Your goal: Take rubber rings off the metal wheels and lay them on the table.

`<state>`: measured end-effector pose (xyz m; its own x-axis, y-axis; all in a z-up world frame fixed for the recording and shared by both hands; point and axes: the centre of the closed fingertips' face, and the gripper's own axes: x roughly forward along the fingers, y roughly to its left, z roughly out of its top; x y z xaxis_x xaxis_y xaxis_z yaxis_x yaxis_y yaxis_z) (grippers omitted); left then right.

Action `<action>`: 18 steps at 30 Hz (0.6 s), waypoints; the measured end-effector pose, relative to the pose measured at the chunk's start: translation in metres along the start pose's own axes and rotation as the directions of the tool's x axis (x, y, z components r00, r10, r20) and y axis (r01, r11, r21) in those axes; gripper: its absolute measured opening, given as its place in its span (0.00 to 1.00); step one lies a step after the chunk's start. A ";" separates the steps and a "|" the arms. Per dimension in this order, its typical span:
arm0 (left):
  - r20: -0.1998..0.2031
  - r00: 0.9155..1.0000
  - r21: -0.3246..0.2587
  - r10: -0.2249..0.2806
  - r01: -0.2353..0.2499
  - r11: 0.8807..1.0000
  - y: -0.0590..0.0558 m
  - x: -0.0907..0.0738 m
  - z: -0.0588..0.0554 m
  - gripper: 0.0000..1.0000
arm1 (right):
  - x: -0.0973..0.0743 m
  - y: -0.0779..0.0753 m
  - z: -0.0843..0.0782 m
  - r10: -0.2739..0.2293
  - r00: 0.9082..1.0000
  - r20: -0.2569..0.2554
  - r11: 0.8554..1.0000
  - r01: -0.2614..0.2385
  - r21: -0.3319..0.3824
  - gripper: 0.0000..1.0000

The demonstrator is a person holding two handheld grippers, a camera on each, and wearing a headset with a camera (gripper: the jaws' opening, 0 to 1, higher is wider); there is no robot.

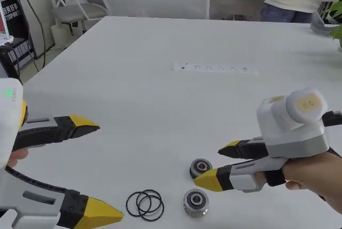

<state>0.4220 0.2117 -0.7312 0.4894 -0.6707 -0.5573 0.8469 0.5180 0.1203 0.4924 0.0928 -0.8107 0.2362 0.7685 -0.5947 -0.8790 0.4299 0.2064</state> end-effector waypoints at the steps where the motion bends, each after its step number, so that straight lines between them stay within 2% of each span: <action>1: -0.003 1.000 0.008 -0.001 0.001 1.000 0.001 0.002 0.001 0.83 | 0.000 0.000 0.000 0.000 1.000 0.000 1.000 0.000 0.001 0.57; 6: -0.006 1.000 0.030 -0.004 0.004 1.000 0.004 0.007 0.007 0.83 | 0.002 -0.001 -0.004 0.003 1.000 -0.012 1.000 -0.003 0.001 0.57; 12: 0.014 1.000 0.055 -0.005 0.004 0.998 0.011 0.011 0.020 0.82 | 0.003 -0.001 -0.005 0.007 1.000 -0.013 1.000 -0.007 0.006 0.57; 18: 0.026 0.999 0.081 -0.028 0.026 0.996 0.013 0.018 0.030 0.81 | 0.004 -0.003 -0.008 0.005 1.000 -0.017 1.000 -0.004 0.013 0.56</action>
<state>0.4479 0.1906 -0.7149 0.4710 -0.6987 -0.5385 0.8733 0.4557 0.1725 0.4924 0.0908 -0.8195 0.2247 0.7621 -0.6072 -0.8746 0.4325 0.2191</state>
